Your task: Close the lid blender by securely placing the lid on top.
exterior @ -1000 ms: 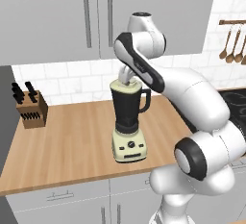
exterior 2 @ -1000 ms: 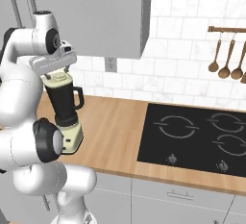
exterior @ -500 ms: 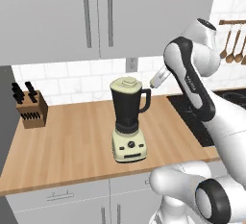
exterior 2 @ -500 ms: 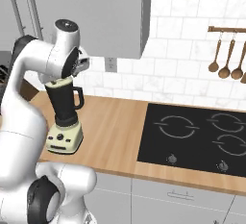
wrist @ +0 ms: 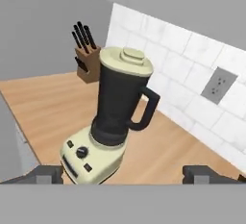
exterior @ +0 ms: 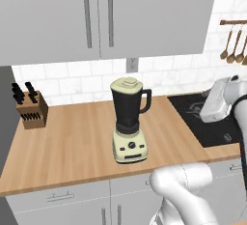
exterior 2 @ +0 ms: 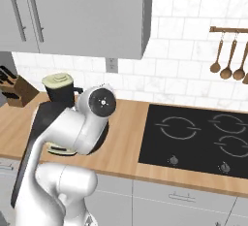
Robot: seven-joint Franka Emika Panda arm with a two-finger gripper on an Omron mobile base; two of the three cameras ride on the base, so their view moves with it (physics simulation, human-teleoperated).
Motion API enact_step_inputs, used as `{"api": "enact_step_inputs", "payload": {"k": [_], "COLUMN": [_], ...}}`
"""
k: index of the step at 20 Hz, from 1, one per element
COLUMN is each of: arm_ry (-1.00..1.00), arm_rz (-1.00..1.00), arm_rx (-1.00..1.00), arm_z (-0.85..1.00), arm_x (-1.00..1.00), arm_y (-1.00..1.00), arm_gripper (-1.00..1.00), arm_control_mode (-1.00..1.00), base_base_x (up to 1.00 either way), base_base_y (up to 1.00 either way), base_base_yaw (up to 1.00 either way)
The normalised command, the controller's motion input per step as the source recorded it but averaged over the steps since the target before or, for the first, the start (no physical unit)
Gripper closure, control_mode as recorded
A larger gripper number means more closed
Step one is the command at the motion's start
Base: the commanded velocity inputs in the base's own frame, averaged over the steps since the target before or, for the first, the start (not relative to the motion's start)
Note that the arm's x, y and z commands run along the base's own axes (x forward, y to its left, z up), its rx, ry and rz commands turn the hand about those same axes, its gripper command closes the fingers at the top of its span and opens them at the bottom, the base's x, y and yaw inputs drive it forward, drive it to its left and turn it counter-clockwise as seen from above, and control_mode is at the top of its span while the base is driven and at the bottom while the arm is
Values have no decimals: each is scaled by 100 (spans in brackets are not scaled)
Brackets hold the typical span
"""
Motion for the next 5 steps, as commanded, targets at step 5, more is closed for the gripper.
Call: {"api": "enact_step_inputs", "payload": {"k": [5], "arm_ry": [-40], "arm_rz": [1], "arm_rx": [44], "arm_z": [80], "arm_x": [-94], "arm_y": [-88], "arm_gripper": [-100], "arm_control_mode": [-100], "base_base_x": [0], "base_base_y": [0], "base_base_yaw": [0]}}
